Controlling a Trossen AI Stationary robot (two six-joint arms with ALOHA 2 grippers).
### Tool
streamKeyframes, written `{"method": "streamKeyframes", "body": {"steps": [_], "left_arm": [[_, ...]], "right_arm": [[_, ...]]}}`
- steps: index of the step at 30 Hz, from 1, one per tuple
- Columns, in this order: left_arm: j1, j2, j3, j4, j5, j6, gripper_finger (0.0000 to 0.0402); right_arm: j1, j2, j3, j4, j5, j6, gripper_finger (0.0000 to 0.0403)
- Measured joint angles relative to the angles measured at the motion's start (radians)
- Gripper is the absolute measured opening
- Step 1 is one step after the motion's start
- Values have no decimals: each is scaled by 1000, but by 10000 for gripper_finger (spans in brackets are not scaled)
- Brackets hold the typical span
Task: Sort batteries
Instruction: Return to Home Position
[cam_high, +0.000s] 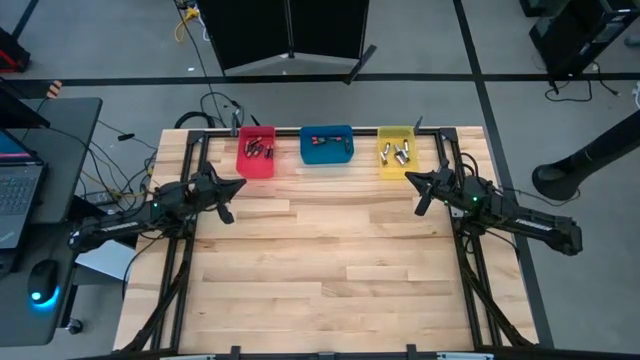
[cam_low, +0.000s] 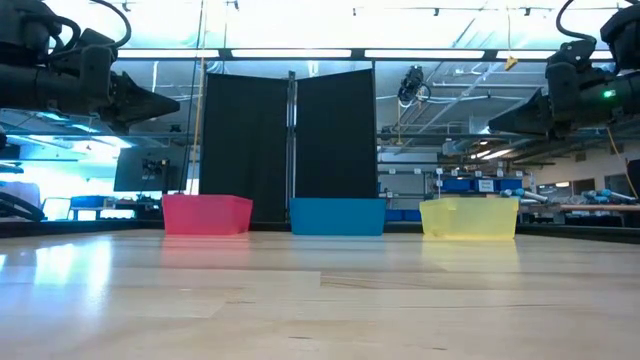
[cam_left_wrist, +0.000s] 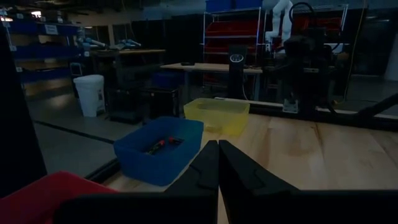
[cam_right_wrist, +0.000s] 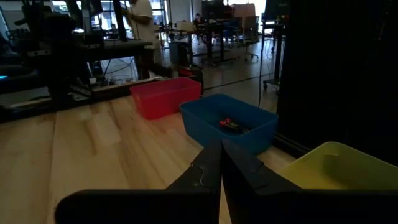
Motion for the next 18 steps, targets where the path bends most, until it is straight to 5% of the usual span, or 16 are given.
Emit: {"method": "streamKeyframes", "body": {"steps": [18], "left_arm": [[0, 0, 0, 0, 4, 0, 14]], "right_arm": [[0, 0, 0, 0, 0, 0, 24]]}}
